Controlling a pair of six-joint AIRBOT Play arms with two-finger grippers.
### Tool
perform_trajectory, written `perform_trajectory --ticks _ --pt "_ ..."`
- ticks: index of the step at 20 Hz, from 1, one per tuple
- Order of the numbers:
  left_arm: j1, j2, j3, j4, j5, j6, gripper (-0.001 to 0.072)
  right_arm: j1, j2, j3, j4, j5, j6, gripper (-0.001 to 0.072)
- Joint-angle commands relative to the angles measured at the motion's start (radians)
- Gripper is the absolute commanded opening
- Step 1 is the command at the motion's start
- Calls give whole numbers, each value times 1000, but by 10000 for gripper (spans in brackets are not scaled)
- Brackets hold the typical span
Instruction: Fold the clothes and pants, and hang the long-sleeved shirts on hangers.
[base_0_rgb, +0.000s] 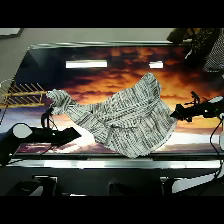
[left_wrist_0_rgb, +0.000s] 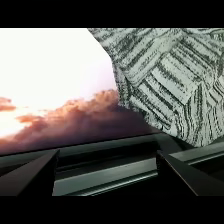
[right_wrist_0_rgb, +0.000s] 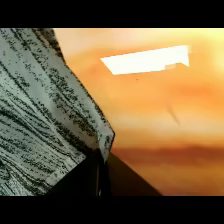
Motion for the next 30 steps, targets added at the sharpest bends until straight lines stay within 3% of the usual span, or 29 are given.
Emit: perform_trajectory --ticks 1,8,11,20,23,24,25,27,30 --pt "-143 -18 -66 -119 130 0 712 10 35 1 -24 90 58 42" --pt "-507 -236 -96 -370 470 1 712 10 93 0 -66 157 126 42" --pt "-616 -317 -90 -534 549 74 712 10 93 1 -66 178 125 42" --pt "-743 -515 112 -560 657 81 712 10 93 0 -65 168 124 42" --pt "-764 -605 183 -560 670 40 700 10 93 0 -60 166 125 42" --pt "-764 -625 201 -560 669 28 496 10 93 0 -49 166 125 42" --pt "-762 -631 215 -560 666 30 46 15 95 -2 -30 166 127 41" --pt "-743 -617 243 -546 669 42 30 53 107 -12 12 157 122 41" --pt "-652 -546 320 -381 614 30 26 152 165 -10 182 57 100 41"
